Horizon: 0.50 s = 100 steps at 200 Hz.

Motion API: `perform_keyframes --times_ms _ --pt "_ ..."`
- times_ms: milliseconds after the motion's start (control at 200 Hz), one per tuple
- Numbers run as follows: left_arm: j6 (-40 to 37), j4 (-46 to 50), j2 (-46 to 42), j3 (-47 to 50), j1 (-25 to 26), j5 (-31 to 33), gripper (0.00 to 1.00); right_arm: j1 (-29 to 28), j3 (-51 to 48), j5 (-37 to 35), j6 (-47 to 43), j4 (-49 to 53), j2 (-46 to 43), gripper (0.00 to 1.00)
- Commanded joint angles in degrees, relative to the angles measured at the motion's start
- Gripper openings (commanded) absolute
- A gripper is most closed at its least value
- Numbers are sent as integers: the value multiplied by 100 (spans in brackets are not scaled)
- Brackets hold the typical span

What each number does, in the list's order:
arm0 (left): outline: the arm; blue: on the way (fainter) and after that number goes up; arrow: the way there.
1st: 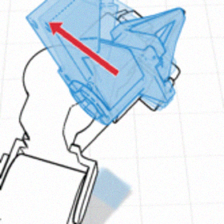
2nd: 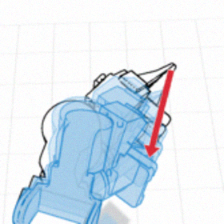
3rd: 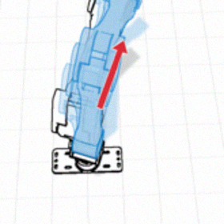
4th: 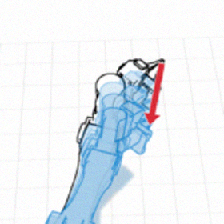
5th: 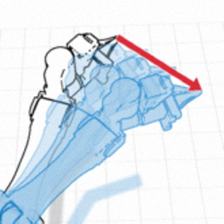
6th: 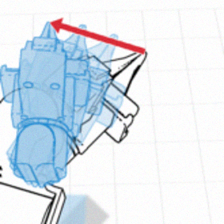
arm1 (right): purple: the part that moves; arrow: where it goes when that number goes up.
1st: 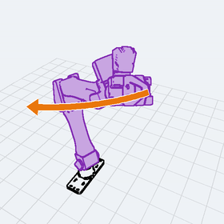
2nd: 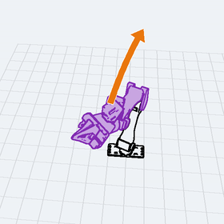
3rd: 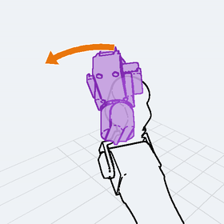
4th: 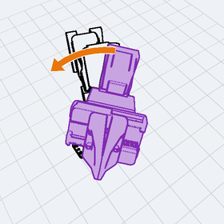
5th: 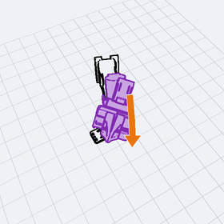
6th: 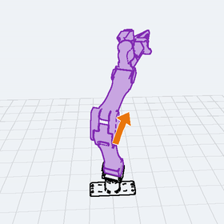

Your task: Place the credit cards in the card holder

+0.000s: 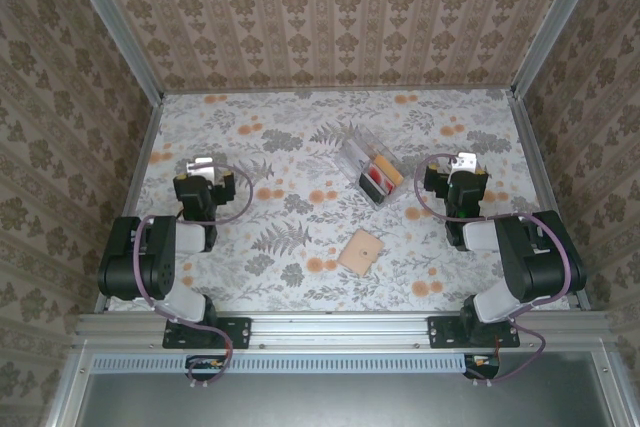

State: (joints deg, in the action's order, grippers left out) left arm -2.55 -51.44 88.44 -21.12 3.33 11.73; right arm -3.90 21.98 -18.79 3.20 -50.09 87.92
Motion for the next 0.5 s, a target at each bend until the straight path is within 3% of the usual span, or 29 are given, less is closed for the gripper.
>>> perform_keyframes --times_ms 0,495 --pt "149 -28 -31 -85 18 212 100 12 -14 42 84 -177 -29 100" --pt "149 -16 -38 -85 19 208 100 8 1 40 80 -164 -28 100"
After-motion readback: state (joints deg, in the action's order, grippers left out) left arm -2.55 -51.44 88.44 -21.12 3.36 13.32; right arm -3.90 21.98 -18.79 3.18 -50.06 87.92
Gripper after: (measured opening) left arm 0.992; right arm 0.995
